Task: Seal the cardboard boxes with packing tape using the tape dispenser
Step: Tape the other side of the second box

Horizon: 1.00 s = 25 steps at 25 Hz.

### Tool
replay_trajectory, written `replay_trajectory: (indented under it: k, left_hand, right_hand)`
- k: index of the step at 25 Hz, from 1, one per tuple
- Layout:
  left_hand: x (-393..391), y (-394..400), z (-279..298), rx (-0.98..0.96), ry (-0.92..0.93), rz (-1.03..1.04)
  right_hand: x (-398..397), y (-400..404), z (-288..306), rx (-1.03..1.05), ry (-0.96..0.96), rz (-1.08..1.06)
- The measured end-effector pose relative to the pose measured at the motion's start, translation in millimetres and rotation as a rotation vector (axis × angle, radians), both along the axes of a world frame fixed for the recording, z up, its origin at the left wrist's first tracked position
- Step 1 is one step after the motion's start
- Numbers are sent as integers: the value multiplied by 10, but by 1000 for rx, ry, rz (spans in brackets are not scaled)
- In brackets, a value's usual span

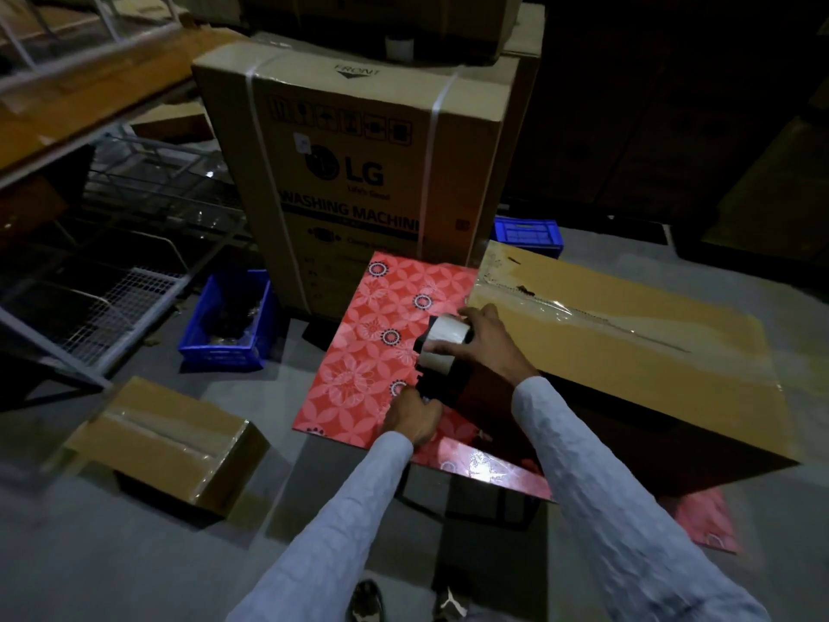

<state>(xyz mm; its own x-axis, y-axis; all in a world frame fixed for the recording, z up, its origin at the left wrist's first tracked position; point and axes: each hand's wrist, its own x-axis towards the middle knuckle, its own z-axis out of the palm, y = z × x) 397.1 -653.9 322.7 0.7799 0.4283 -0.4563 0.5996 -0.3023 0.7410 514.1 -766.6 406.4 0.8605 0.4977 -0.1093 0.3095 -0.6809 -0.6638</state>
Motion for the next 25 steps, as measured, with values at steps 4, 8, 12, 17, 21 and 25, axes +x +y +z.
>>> replay_trajectory:
  k: [4, 8, 12, 17, 21, 25]
  left_hand:
    - [23, -3, -47, -22, 22, 5]
    - [-18, -104, -126, -33, 24, 30]
    - [-114, -116, -180, 6, 2, 18]
    - [-393, 166, -568, -90, -100, 37]
    - [-367, 387, -800, -19, -18, 196]
    - [18, 484, -840, 94, 99, 251]
  right_hand:
    - [-17, 69, -105, -110, -87, -74]
    - [-62, 33, -258, -60, -121, -127]
    - [-114, -77, -333, 106, -45, -112]
    - [232, -369, -333, 596, 338, -190]
    - [205, -428, -502, 526, 130, -198]
    - [18, -278, -667, 214, -270, -199]
